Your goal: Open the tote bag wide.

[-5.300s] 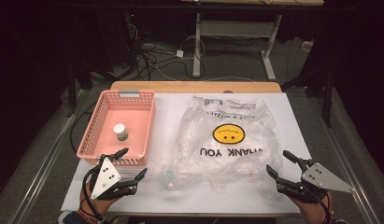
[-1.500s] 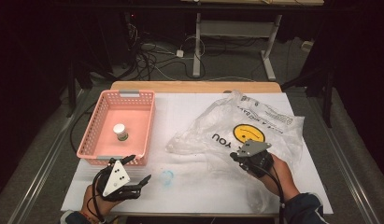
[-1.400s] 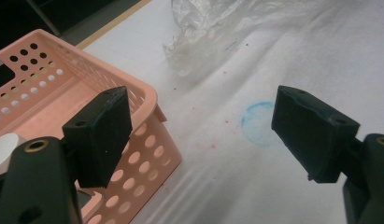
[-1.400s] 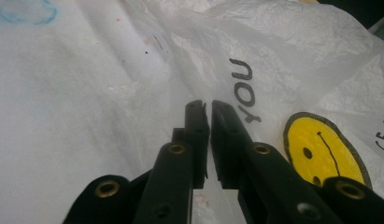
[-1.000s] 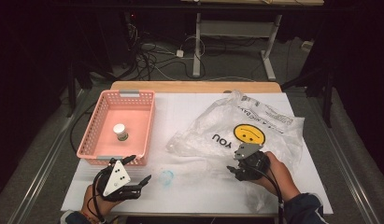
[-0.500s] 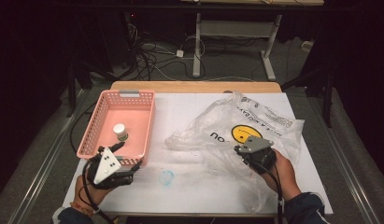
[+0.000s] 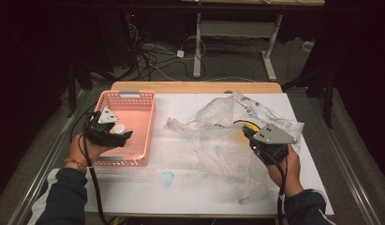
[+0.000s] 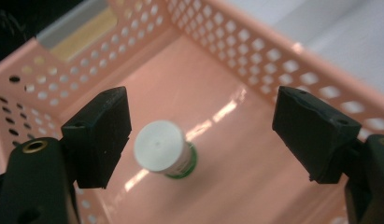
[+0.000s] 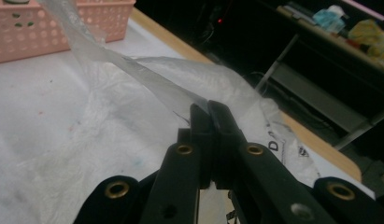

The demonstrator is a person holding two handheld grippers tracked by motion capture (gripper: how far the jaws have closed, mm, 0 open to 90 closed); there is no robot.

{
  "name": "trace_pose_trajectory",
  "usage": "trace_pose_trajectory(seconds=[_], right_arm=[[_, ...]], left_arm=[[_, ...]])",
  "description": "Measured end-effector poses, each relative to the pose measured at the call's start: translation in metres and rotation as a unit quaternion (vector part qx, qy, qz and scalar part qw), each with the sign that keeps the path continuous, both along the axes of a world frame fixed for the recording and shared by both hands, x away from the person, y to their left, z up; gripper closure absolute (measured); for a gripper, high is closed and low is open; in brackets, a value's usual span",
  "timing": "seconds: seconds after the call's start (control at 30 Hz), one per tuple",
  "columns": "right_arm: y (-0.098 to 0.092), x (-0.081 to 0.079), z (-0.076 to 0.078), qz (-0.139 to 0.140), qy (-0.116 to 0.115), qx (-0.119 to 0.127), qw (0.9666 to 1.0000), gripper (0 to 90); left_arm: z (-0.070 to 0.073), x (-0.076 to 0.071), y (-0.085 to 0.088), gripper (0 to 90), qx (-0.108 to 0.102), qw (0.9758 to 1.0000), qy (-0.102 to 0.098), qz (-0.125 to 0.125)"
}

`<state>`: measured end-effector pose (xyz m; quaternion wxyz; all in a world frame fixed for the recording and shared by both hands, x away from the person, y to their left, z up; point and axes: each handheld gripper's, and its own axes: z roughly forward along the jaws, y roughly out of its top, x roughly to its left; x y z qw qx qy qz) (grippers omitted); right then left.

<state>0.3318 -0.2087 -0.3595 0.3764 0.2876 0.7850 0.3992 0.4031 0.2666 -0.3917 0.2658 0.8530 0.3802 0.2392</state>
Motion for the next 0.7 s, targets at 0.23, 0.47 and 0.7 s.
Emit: trace_pose_trajectory(seconds=[0.23,0.47,0.7], right_arm=[[0.003,-0.012,0.022,-0.018,-0.073,0.013,0.9971,90.0],[0.010,-0.008,0.047,-0.011,-0.088,0.003,0.9961,90.0],[0.015,-0.007,0.048,-0.007,-0.082,0.008,0.9966,90.0]], left_arm=[[-0.024,0.036,0.012,19.1,0.005,0.9943,0.095,0.049],[-0.035,0.052,0.013,40.3,0.013,0.9885,0.145,0.039],[-0.035,0.056,0.015,48.1,0.011,0.9881,0.151,0.028]])
